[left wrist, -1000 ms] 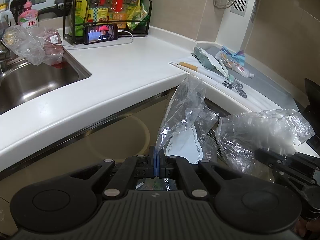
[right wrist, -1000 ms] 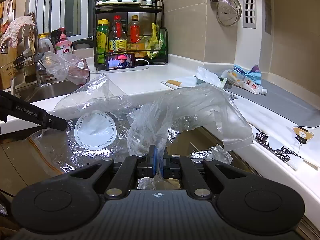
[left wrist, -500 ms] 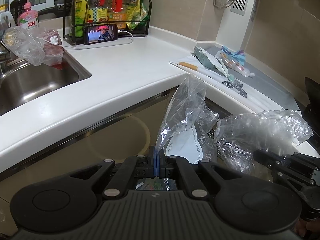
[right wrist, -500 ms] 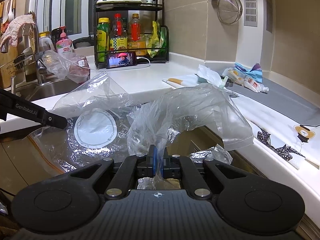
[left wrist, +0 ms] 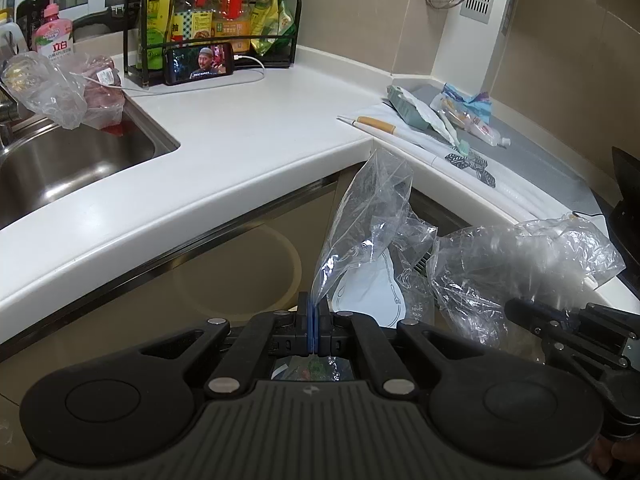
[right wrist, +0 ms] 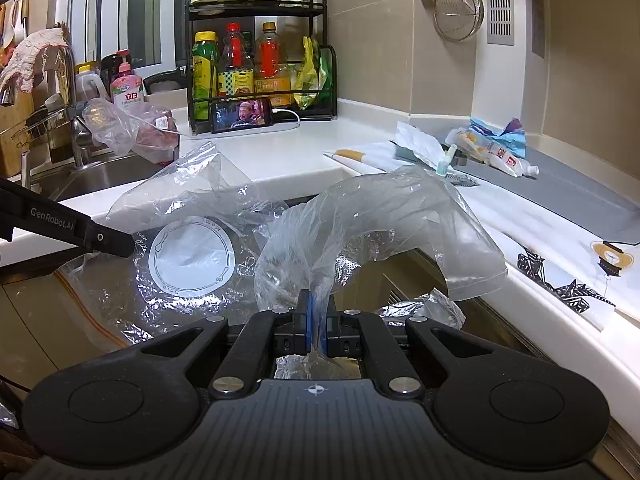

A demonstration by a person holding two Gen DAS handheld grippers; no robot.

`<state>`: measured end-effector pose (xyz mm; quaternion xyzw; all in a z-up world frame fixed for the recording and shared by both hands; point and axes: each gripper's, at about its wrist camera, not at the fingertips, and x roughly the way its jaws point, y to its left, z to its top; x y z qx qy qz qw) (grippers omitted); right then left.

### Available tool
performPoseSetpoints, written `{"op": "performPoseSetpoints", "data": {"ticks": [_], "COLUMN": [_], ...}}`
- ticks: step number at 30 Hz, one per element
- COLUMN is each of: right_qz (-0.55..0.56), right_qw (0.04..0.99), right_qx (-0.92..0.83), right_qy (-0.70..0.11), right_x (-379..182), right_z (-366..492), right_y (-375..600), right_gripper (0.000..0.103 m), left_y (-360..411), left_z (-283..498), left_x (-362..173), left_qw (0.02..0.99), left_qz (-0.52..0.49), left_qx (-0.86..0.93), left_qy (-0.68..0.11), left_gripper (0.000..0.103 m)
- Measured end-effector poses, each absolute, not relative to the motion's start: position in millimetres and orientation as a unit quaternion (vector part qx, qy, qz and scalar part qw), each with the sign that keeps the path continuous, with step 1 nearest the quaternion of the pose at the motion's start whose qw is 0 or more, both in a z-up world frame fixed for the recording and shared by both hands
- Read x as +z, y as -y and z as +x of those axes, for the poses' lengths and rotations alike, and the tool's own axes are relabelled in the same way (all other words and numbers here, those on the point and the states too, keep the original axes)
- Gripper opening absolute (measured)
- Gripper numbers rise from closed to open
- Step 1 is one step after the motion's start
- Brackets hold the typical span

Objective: Collect trash
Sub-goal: 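Lift both clear plastic bags off the mat and carry them toward the bin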

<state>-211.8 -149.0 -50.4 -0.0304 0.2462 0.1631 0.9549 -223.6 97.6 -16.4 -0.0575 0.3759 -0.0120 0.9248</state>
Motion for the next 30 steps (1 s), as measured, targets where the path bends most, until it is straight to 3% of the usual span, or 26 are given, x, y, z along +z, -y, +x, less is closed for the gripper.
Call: {"op": "performPoseSetpoints", "data": {"ticks": [30], "right_qz": [-0.017], "right_qw": [0.94], "right_qx": [0.167], "right_qy": [-0.297], "right_x": [-77], "right_z": [-187], "right_y": [155], "right_gripper": [0.005], "left_y": [-83], "left_z": [-199], "left_x": [-45], "left_qw": [0.907], "left_qz": [-0.038], "left_qx": [-0.005], "left_qy": [-0.419], "left_gripper": [0.0]}}
